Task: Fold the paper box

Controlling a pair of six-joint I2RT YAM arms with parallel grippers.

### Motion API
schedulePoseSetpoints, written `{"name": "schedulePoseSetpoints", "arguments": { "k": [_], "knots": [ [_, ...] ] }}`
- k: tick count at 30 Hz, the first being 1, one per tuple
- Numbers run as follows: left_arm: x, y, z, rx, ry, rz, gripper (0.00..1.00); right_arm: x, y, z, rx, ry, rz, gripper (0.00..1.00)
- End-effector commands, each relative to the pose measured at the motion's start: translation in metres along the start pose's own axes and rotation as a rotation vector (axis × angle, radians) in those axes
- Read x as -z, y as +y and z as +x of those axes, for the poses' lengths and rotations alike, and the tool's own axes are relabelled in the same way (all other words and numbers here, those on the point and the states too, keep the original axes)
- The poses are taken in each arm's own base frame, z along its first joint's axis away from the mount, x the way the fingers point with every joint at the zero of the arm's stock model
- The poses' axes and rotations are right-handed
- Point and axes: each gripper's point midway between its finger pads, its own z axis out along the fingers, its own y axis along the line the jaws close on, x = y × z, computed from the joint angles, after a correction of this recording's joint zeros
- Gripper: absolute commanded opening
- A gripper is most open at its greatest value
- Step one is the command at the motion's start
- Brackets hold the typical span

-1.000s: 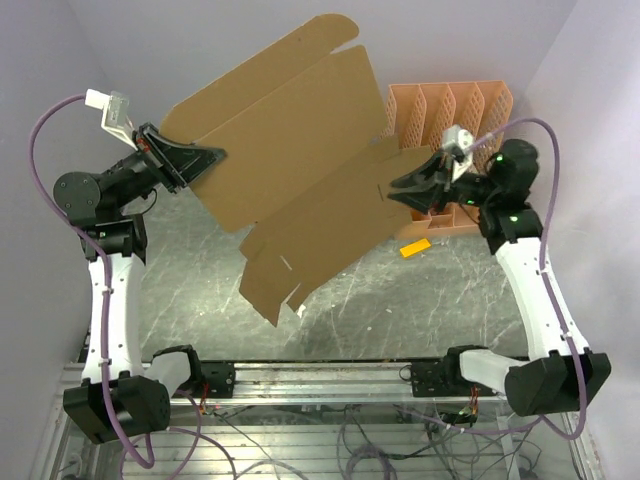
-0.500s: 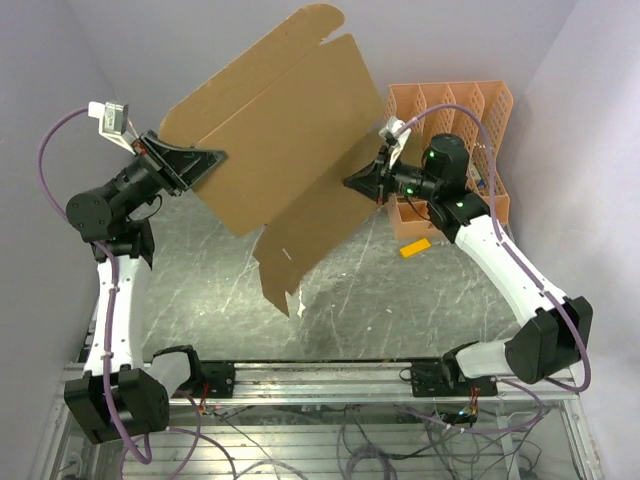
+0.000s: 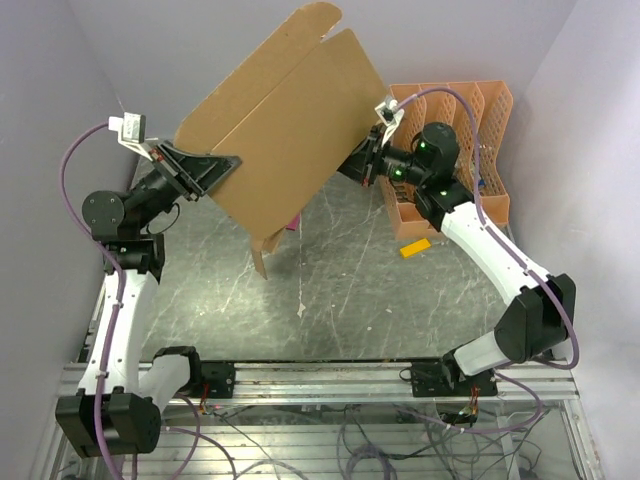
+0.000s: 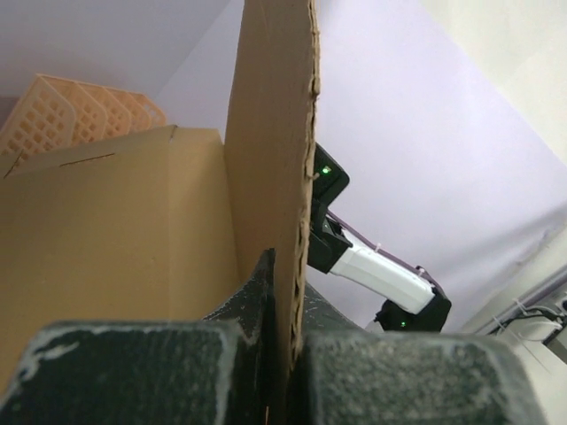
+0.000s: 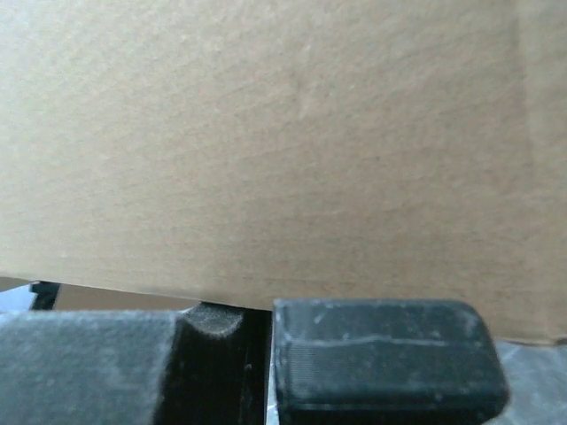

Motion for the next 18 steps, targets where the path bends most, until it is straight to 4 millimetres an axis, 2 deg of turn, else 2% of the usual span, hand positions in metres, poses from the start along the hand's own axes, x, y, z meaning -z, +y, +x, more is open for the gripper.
{"name": "schedulePoseSetpoints", "arguments": {
  "k": [1, 6, 10, 13, 18],
  "knots": [
    [-0.001, 0.024, 0.023, 0.082, 0.066, -0.109, 0.07, -0.002, 0.035, -0.022, -0.061, -0.111, -0.154, 0.00],
    [0.003, 0.052, 0.039, 0.163, 0.073, -0.216, 0.07, 0.006, 0.051, -0.019, -0.118, -0.159, -0.231, 0.00],
    [0.009, 0.074, 0.043, 0.204, 0.046, -0.315, 0.07, 0.010, 0.054, -0.013, -0.133, -0.171, -0.240, 0.00],
    [0.007, 0.074, 0.044, 0.237, 0.037, -0.284, 0.07, 0.010, 0.048, -0.003, -0.127, -0.150, -0.206, 0.00],
    [0.000, 0.066, 0.032, 0.182, 0.041, -0.266, 0.07, 0.016, 0.040, 0.032, 0.028, 0.003, -0.182, 0.06]
  ]
}}
